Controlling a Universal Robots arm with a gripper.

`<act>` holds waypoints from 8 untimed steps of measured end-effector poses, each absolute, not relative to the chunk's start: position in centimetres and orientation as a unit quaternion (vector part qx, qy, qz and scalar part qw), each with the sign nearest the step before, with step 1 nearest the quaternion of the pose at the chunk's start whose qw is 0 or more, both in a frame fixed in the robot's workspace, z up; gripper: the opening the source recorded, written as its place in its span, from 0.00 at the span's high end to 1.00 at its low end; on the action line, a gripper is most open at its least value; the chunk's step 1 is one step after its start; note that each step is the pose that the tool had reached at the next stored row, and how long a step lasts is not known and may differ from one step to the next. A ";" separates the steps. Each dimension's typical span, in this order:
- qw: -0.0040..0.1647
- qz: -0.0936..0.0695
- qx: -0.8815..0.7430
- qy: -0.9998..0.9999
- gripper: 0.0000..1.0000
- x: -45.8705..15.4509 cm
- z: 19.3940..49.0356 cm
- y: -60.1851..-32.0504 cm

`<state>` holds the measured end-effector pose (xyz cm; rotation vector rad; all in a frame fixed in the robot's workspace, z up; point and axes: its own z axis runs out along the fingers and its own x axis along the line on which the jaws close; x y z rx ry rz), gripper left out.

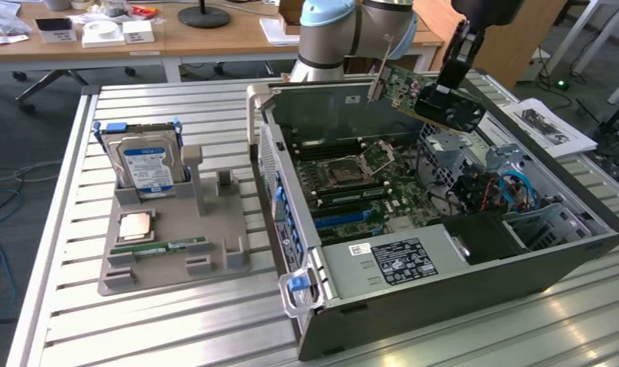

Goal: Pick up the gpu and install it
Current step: 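Insert the gpu into the slot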

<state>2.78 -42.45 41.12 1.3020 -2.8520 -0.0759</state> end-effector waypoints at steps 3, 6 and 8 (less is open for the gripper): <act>0.003 -0.024 0.415 -0.909 0.73 2.8 41.1 -42.4; 0.003 -0.024 0.422 -0.906 0.73 2.8 41.1 -42.5; 0.003 -0.024 0.430 -0.903 0.73 2.8 41.1 -42.5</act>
